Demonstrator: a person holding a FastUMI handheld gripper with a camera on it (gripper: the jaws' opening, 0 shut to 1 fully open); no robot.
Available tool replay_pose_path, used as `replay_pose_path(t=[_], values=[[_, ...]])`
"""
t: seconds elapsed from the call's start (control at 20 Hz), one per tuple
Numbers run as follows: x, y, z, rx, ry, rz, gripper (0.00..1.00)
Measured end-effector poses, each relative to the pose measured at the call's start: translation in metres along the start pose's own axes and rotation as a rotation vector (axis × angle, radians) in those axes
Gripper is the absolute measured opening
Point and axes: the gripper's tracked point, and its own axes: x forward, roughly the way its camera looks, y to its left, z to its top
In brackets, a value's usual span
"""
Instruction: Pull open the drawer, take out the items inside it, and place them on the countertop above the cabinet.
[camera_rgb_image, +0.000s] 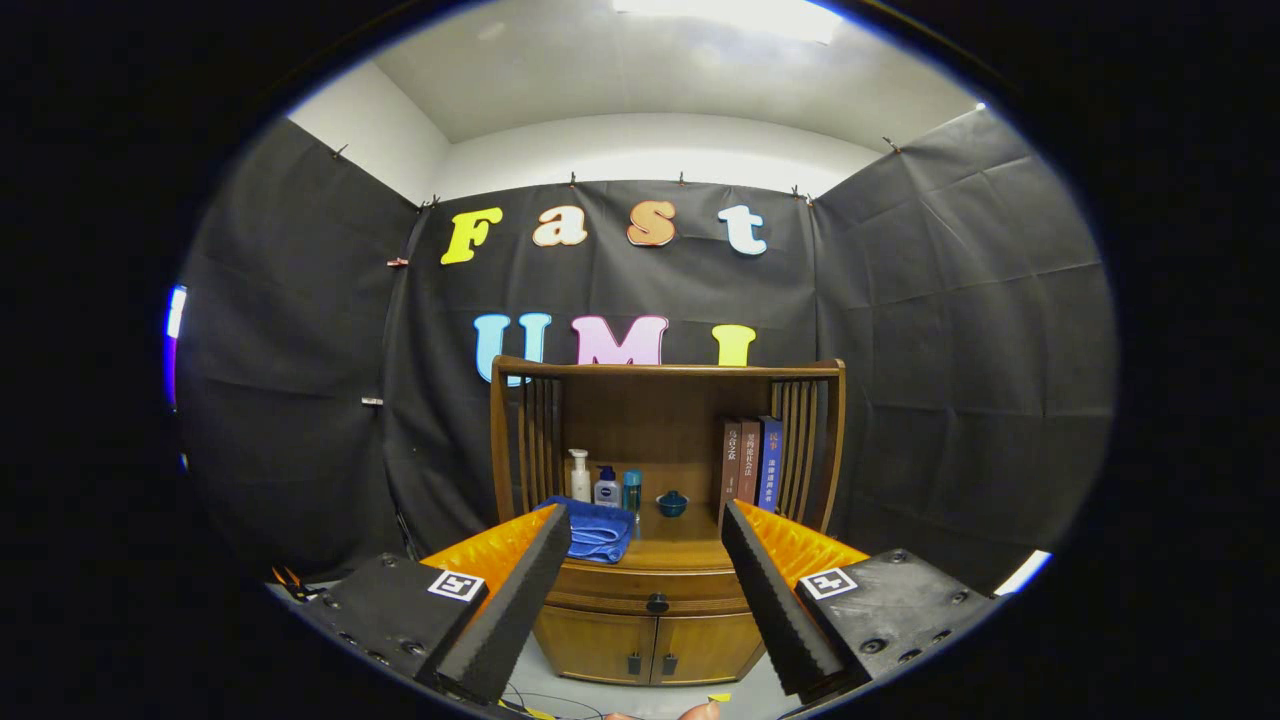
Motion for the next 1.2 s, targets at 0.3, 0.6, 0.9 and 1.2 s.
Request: replay_pose_path(t=[0.3,0.6,0.9,1.2], values=[[0.009,-0.001,-0.004,-0.015,-0.023,-0.027,0.99],[0.051,-0.009,-0.038,-0.040,-0.078,-0.055,0.98],[0.119,0.001,-0.125,0.023,-0.050,-0.022,0.99],[0.174,0.000,-0.236,0.009,0.061,-0.023,0.99]])
